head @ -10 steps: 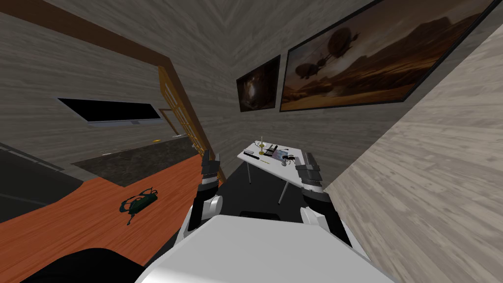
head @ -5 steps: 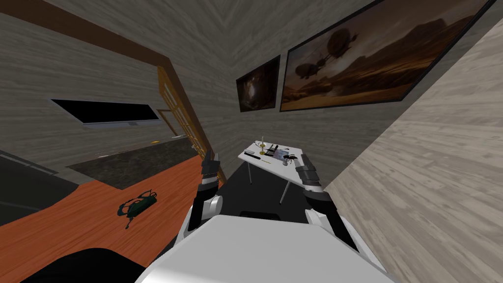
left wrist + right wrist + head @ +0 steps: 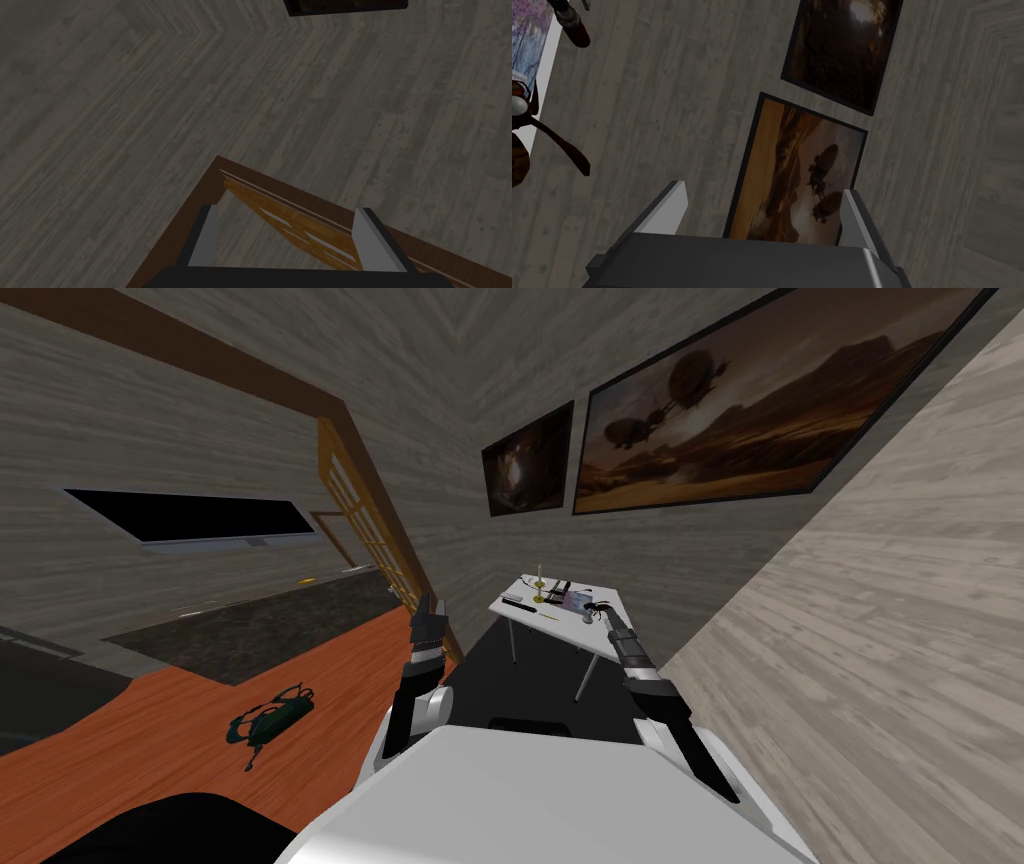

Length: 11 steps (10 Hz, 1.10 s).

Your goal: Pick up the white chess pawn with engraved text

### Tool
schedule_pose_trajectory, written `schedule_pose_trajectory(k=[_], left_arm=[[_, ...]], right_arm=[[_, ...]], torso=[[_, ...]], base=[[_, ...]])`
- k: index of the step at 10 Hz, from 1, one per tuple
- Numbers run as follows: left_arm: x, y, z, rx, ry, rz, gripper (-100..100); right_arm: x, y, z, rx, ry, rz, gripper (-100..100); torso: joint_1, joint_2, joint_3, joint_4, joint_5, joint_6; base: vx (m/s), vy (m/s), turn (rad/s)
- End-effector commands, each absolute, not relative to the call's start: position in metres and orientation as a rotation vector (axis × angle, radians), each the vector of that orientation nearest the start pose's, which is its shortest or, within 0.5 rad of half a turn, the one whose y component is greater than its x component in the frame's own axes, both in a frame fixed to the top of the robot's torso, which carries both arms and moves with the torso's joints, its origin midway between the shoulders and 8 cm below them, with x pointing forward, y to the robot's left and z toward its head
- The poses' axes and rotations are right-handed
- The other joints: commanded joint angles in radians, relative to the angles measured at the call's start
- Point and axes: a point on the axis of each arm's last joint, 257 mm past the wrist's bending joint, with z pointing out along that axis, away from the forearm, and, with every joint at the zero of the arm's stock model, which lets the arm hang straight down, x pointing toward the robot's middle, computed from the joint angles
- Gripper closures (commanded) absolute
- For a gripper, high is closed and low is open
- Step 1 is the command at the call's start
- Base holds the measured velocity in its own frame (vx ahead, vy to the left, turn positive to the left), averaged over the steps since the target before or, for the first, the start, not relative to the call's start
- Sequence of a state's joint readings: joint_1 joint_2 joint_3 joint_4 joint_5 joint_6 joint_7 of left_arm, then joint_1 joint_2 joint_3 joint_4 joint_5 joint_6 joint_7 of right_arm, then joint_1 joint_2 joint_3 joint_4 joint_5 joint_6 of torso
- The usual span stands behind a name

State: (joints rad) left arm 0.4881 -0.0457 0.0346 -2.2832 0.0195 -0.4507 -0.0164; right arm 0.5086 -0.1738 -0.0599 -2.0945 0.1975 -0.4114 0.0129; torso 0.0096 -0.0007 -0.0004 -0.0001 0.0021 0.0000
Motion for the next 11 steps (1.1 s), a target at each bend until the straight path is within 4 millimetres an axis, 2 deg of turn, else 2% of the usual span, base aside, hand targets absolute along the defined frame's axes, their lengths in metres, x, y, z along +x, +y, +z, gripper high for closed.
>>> schedule_pose_trajectory(k=[1,8,11], left_arm=[[0.349,0.298,0.021,-0.721,0.586,-1.26,0],[0.349,0.298,0.021,-0.721,0.586,-1.26,0],[0.349,0.298,0.021,-0.721,0.586,-1.26,0]], right_arm=[[0.387,-0.304,-0.101,0.571,1.106,0.91,-100],[0.398,-0.375,-0.172,0.459,1.328,0.478,-100],[0.397,-0.408,-0.201,0.417,1.417,0.31,-100]], torso=[[0.0,0.0,0.0,0.0,0.0,0.0],[0.0,-0.001,0.0,0.0,0.0,0.0],[-0.003,-0.002,-0.001,0.0,0.0,0.0]], base=[[0.001,0.159,-0.061],[0.006,0.159,-0.059],[0.034,0.111,-0.015]])
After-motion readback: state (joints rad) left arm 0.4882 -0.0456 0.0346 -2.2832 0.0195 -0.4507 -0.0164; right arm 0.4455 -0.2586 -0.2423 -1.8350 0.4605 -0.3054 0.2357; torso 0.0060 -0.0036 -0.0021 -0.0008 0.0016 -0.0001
